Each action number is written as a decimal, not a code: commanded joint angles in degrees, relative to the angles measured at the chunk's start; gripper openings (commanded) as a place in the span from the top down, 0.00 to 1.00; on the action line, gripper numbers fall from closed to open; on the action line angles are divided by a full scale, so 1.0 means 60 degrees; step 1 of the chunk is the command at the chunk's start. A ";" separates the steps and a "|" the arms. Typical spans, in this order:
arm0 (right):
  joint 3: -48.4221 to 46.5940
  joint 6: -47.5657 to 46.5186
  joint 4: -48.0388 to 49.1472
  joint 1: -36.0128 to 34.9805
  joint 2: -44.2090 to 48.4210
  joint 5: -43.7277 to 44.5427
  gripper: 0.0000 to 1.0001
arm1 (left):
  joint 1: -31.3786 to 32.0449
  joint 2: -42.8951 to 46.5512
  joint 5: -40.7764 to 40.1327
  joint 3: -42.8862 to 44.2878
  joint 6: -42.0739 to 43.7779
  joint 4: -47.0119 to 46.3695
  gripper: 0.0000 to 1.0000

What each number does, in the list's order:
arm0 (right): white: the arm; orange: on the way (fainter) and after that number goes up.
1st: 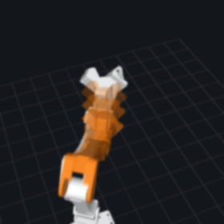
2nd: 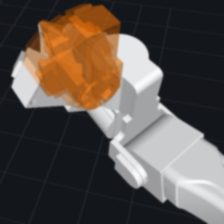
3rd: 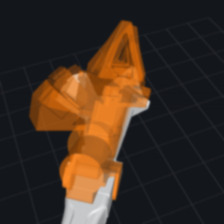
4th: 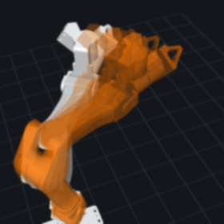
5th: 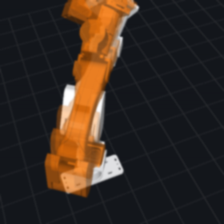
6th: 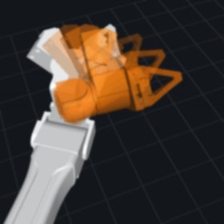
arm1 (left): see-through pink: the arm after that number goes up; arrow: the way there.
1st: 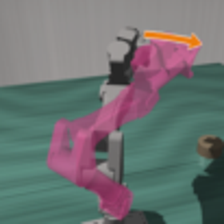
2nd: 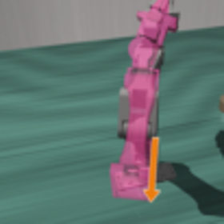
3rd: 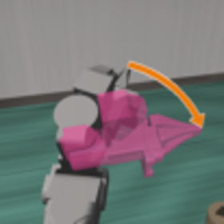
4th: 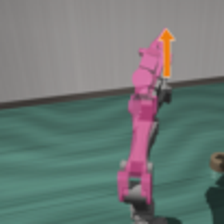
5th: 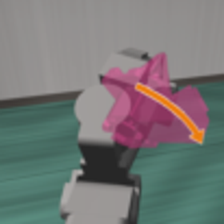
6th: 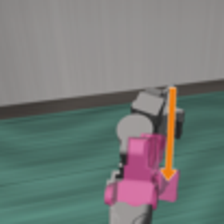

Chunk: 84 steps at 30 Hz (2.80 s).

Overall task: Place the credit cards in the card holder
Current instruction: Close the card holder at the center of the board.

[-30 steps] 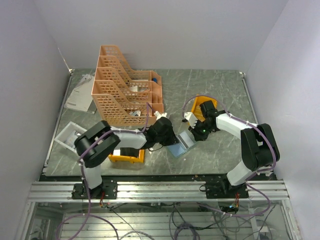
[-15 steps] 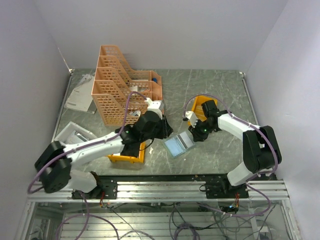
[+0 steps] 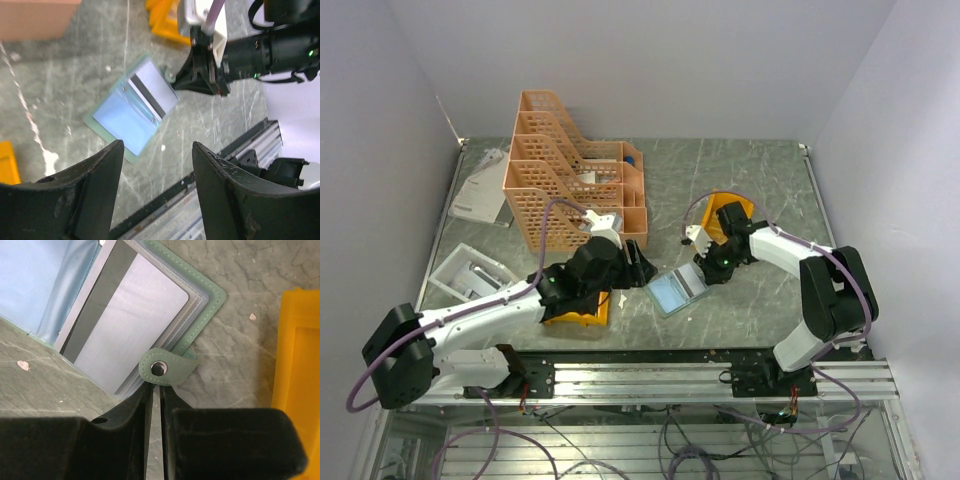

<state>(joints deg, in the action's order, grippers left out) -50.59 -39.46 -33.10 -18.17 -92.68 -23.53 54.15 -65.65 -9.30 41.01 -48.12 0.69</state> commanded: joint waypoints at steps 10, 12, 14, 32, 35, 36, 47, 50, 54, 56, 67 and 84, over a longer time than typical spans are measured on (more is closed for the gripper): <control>-0.0065 0.0161 -0.0209 -0.0443 -0.0753 -0.0356 0.89 | 0.1672 -0.1990 -0.1910 -0.0538 -0.3517 0.0190 0.47; -0.0065 0.0161 -0.0213 -0.0455 -0.0763 -0.0370 0.89 | 0.1722 -0.2354 -0.1993 -0.0607 -0.3797 -0.0108 0.44; -0.0057 0.0175 -0.0223 -0.0457 -0.0778 -0.0362 0.90 | 0.1734 -0.2665 -0.1939 -0.0841 -0.4087 -0.0734 0.43; -0.0065 0.0219 -0.0184 -0.0691 -0.0907 -0.0312 0.90 | 0.1753 -0.4290 -0.2574 -0.1319 -0.5065 -0.2972 0.40; -0.0065 0.0220 -0.0182 -0.0714 -0.0942 -0.0291 0.90 | 0.1742 -0.4370 -0.2666 -0.1293 -0.5061 -0.3080 0.40; -0.0065 0.0220 -0.0187 -0.0720 -0.0955 -0.0284 0.90 | 0.1742 -0.4372 -0.2712 -0.1269 -0.5054 -0.3010 0.40; -0.0148 0.0317 -0.0233 -0.0736 -0.0903 -0.0540 0.90 | 0.1799 -0.3280 -0.2779 -0.1286 -0.2848 -0.4709 0.44; -0.0174 0.0350 -0.0251 -0.0721 -0.0872 -0.0623 0.90 | 0.1800 -0.3478 -0.2464 -0.1063 -0.2467 -0.4974 0.44; -0.0236 0.0430 -0.0262 -0.0712 -0.0871 -0.0881 0.90 | 0.1788 -0.4243 -0.1958 -0.0604 -0.2202 -0.5362 0.43; -0.0268 0.0488 -0.0294 -0.0685 -0.0871 -0.1020 0.90 | 0.1795 -0.4535 -0.1832 -0.0373 -0.2163 -0.5378 0.43; -0.0476 0.0432 -0.0631 0.0257 -0.0426 -0.2235 0.87 | 0.1392 -0.5593 -0.1037 0.0281 -0.1865 -0.5643 0.42; 0.1778 -0.4903 0.1125 0.1139 0.2929 -0.3448 0.36 | 0.0929 -0.5460 -0.0569 -0.0054 -0.1430 -0.5800 0.52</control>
<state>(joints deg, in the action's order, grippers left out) -44.42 -52.53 -31.03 -11.46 -78.94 -41.04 60.12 -99.77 -13.23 41.69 -58.41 -31.09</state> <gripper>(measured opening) 0.580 0.475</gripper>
